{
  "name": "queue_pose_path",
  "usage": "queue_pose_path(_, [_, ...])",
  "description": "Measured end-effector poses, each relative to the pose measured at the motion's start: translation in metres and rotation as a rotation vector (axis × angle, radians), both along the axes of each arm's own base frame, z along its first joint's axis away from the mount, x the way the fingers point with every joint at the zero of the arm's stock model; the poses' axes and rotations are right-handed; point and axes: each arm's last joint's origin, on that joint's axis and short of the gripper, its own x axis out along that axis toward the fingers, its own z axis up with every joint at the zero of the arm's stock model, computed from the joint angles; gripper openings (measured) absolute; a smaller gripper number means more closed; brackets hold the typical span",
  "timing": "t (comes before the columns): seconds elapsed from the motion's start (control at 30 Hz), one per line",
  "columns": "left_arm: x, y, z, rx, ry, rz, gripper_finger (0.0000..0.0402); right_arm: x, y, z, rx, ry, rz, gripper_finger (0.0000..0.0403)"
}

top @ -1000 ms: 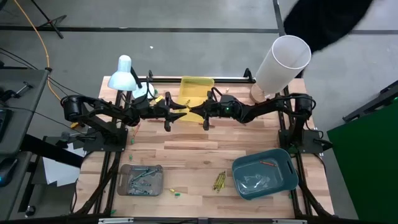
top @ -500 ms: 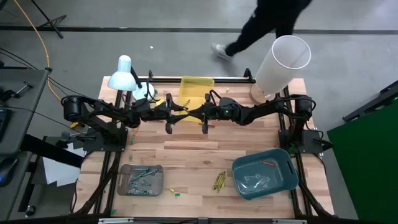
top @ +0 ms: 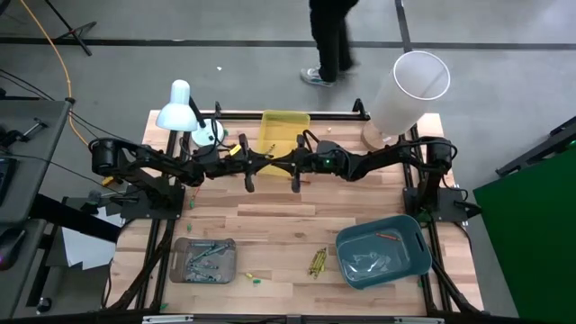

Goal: Sort crayons
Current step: Remove the yellow green crayon from the green bin to the yellow bin

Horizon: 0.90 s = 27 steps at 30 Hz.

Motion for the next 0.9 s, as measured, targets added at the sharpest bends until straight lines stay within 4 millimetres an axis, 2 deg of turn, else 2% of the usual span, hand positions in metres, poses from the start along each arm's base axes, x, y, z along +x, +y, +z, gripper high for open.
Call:
queue_pose_path(0.07, [0.000, 0.002, 0.000, 0.000, 0.004, 0.029, 0.0014, 0.000, -0.002, 0.000, 0.012, 0.000, -0.019, 0.0047])
queue_pose_path(0.2, [-0.003, 0.011, -0.005, -0.012, 0.047, 0.108, 0.0006, -0.005, -0.007, 0.003, 0.034, 0.058, -0.074, 0.0126])
queue_pose_path(0.33, [-0.010, 0.019, -0.013, -0.036, 0.092, 0.206, 0.0004, -0.019, -0.008, 0.012, -0.046, 0.223, -0.117, 0.0203])
queue_pose_path(0.47, [-0.008, 0.030, -0.015, -0.130, 0.128, 0.255, 0.0003, -0.037, -0.005, 0.018, -0.036, 0.402, -0.143, 0.0242])
queue_pose_path(0.57, [0.011, 0.041, -0.013, -0.178, 0.247, 0.268, 0.0003, -0.048, -0.002, 0.022, -0.024, 0.446, -0.153, 0.0246])
queue_pose_path(0.7, [0.049, 0.058, -0.002, -0.175, 0.430, 0.290, 0.0002, -0.057, 0.000, 0.023, -0.016, 0.437, -0.165, 0.0247])
queue_pose_path(0.8, [0.073, 0.069, -0.002, -0.205, 0.602, 0.326, 0.0001, -0.063, 0.000, 0.024, 0.003, 0.444, -0.207, 0.0247])
queue_pose_path(0.9, [0.088, 0.076, -0.004, -0.252, 0.748, 0.360, 0.0001, -0.067, 0.002, 0.025, 0.039, 0.473, -0.226, 0.0247])
